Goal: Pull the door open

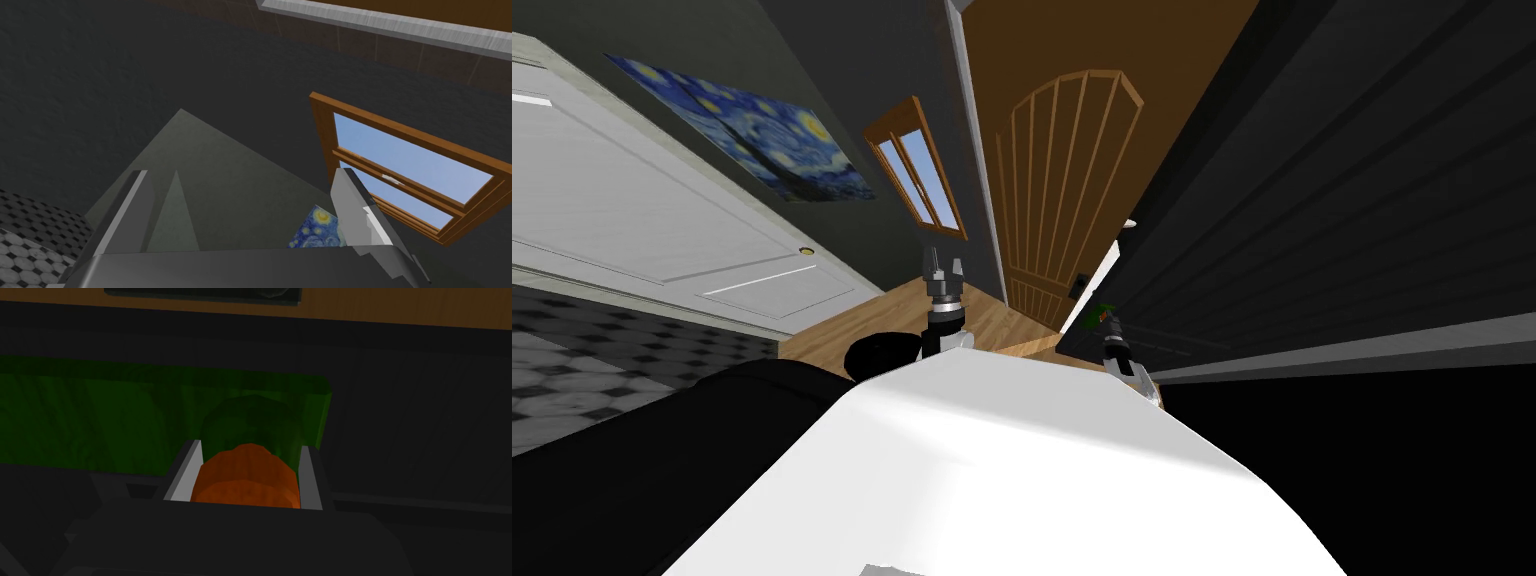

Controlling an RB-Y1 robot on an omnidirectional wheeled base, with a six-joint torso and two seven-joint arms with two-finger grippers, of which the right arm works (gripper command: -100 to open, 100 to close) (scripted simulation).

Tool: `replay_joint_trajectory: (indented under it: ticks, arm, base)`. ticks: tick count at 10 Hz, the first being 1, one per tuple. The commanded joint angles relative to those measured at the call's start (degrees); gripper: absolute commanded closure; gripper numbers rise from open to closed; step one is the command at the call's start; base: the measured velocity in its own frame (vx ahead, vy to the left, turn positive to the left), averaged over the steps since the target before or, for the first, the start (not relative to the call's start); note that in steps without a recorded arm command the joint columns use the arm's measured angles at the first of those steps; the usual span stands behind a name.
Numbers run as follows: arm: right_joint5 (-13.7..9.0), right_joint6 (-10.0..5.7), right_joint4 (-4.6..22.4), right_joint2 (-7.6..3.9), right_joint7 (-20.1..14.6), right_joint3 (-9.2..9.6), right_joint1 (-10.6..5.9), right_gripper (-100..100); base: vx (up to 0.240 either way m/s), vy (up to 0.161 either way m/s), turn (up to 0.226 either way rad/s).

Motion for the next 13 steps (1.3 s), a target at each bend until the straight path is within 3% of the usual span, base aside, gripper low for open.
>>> replay_joint_trajectory:
  ticks: [1, 8, 9, 10, 13]
  arm:
    - [0.32, -0.66, -0.29, -0.71, -1.03, 1.03, 0.94, 100]
    - [1.35, -3.57, -2.45, -4.89, -5.99, 5.43, 4.2, 100]
    - [1.29, -3.2, -2.27, -4.53, -5.55, 5.2, 3.95, 100]
    - [1.67, -4.77, -2.51, -5.53, -6.8, 5.73, 5.23, 100]
    - [2.21, -7.5, -3.05, -7.38, -8.78, 6.22, 7.2, 100]
  base:
    - [-0.23, -0.108, 0.149]
    - [-0.223, -0.094, 0.12]
    - [-0.086, -0.038, 0.032]
    - [-0.157, -0.064, 0.121]
    - [-0.217, -0.096, 0.135]
